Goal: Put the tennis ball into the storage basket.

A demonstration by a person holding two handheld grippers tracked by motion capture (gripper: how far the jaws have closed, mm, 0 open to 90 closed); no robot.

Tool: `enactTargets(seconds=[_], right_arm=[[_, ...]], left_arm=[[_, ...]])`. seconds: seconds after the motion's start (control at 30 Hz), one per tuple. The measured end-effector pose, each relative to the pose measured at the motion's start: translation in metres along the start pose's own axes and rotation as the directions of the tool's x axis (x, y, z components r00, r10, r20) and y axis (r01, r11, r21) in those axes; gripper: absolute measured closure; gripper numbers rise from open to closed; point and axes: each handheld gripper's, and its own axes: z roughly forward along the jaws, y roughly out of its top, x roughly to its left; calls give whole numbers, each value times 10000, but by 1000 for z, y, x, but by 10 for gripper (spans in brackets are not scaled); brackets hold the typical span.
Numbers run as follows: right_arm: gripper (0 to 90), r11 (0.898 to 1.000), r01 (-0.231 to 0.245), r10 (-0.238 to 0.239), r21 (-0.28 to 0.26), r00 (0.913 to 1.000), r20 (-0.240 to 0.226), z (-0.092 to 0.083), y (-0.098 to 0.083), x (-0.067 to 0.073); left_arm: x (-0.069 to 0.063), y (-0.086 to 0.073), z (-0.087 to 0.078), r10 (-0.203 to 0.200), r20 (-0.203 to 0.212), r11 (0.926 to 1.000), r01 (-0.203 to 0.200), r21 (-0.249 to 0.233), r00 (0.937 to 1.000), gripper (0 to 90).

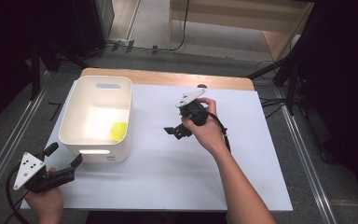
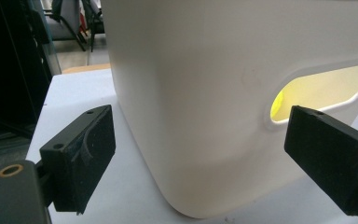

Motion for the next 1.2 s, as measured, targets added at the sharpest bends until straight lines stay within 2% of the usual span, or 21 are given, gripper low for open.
enactTargets(seconds=[0.33, 0.6, 0.9, 0.97, 1.2], right_arm=[[0, 9998, -193, 193, 7, 9993, 329, -9, -21, -1], [0, 9979, -622, 631, -184, 9968, 496, -18, -41, -3], [0, 9931, -1078, 1107, -471, 9918, 639, -28, -67, -5], [0, 9912, -1219, 1253, -513, 9896, 704, -30, -72, -5], [0, 9856, -1504, 1566, -768, 9842, 825, -38, -93, -6]], left_arm=[[0, 0, 0, 53, -5, 10000, -53, 13, 10000, 85], [0, 0, 0, 100, -5, 9999, -100, 32, 9999, 86], [-1, 0, 0, 131, -9, 9999, -131, 50, 9999, 85], [0, 0, 0, 5, 2, 10000, -5, -15, 10000, 85], [1, 0, 0, -34, 14, 10000, 34, -31, 10000, 86]])
